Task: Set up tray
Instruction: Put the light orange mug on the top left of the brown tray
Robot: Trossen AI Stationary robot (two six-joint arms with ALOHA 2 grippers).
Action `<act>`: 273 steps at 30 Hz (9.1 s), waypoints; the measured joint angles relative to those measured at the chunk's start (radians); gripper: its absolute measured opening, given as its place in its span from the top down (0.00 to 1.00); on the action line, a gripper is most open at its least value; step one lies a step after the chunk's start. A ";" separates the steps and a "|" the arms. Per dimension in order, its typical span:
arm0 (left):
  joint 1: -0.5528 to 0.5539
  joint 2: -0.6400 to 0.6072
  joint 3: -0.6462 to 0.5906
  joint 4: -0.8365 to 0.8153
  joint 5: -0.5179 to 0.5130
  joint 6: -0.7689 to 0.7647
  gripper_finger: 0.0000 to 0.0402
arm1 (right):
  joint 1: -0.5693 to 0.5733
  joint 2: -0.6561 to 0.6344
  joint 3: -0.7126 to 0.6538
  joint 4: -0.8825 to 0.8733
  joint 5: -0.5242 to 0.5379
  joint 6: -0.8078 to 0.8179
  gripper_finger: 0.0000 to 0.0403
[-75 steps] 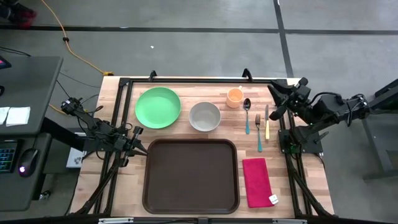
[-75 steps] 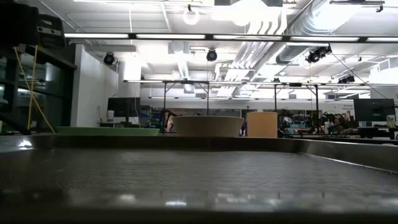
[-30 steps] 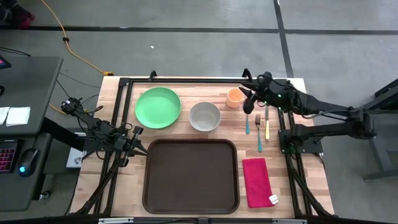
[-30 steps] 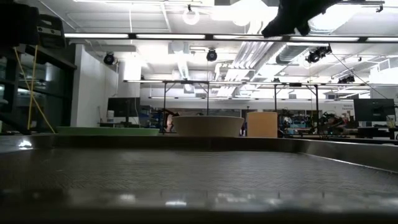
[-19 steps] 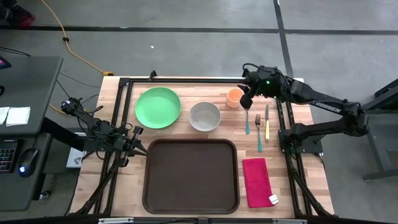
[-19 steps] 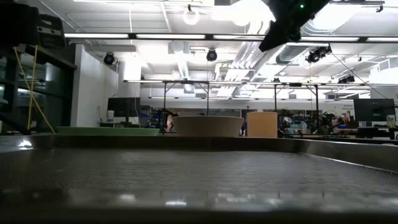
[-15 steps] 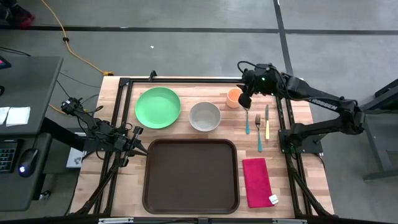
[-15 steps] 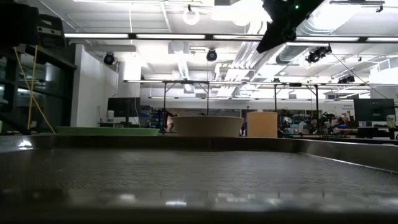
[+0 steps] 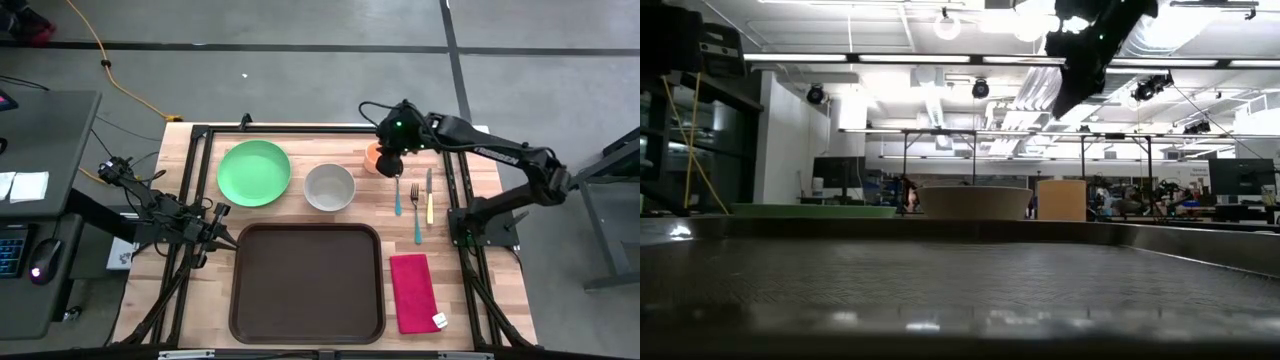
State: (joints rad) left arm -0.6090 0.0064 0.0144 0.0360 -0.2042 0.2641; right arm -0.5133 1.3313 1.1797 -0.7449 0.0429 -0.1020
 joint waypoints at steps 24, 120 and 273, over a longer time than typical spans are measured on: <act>0.000 0.000 0.000 0.000 0.000 0.000 0.82 | -0.002 0.157 0.000 -0.111 -0.033 -0.249 0.80; 0.000 0.000 0.000 0.000 0.001 0.000 0.82 | -0.043 0.311 -0.002 -0.077 -0.021 -0.370 1.00; 0.000 0.000 0.020 0.021 0.010 0.041 0.82 | 0.642 0.311 0.537 -0.173 0.094 0.218 1.00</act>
State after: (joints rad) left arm -0.6092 0.0066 0.0343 0.0573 -0.1939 0.3054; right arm 0.1286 1.6421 1.7164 -0.9174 0.1372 0.1158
